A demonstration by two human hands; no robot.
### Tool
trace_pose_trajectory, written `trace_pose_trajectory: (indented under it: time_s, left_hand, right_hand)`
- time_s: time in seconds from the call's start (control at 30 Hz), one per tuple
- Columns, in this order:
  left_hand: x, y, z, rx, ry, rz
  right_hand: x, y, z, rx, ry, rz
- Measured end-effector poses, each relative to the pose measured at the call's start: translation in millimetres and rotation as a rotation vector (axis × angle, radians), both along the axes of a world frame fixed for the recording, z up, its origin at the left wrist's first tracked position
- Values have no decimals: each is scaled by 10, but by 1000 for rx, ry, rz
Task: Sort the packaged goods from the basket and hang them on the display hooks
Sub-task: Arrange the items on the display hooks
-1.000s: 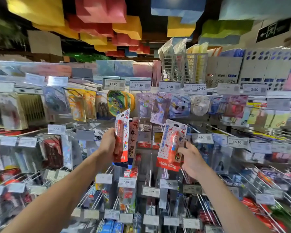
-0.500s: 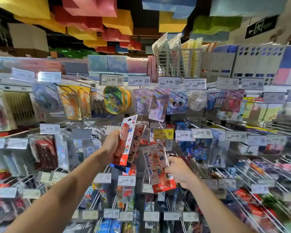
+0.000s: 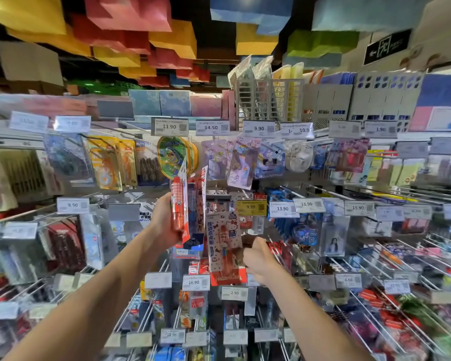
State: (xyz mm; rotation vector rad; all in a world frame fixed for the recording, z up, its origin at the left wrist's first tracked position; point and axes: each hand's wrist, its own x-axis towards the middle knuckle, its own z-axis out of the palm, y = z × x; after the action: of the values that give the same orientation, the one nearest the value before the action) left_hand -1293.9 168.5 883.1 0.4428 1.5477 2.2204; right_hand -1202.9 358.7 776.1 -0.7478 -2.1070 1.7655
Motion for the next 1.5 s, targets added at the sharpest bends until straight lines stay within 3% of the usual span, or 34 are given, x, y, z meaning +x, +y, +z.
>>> trace_pose_trajectory:
  time_s: [0.23,0.47,0.67,1.0,1.1,1.37,1.43,1.5]
  left_hand:
    - [38,17,38,0,-21,-37]
    - [12,33,36,-51,-3,-79]
    - [-42,11,5,-114,15,-67]
    - [-78,43,-11,-187,38,-85]
    - [-68,52,-33,-211,69,-98]
    - [-65,62,-18,-243,148,-106]
    - [-74,72,-28,-234,165,-91]
    - [-81,79,-44,-214,179,-83]
  right_hand:
    - [-179,-113,54,-85,160,-45]
    - [-331,-112,135,177,-1,-43]
    - [-528,-56,140,177,-76,-75]
    - [-493,-20,95,400,-111,-138]
    - [-399,-38,97,358,26,-223]
    - [-8,-289,559,404,736,-261]
    - [35,-344,631,377,720,-150]
    - [39,-382,673,394,563,14]
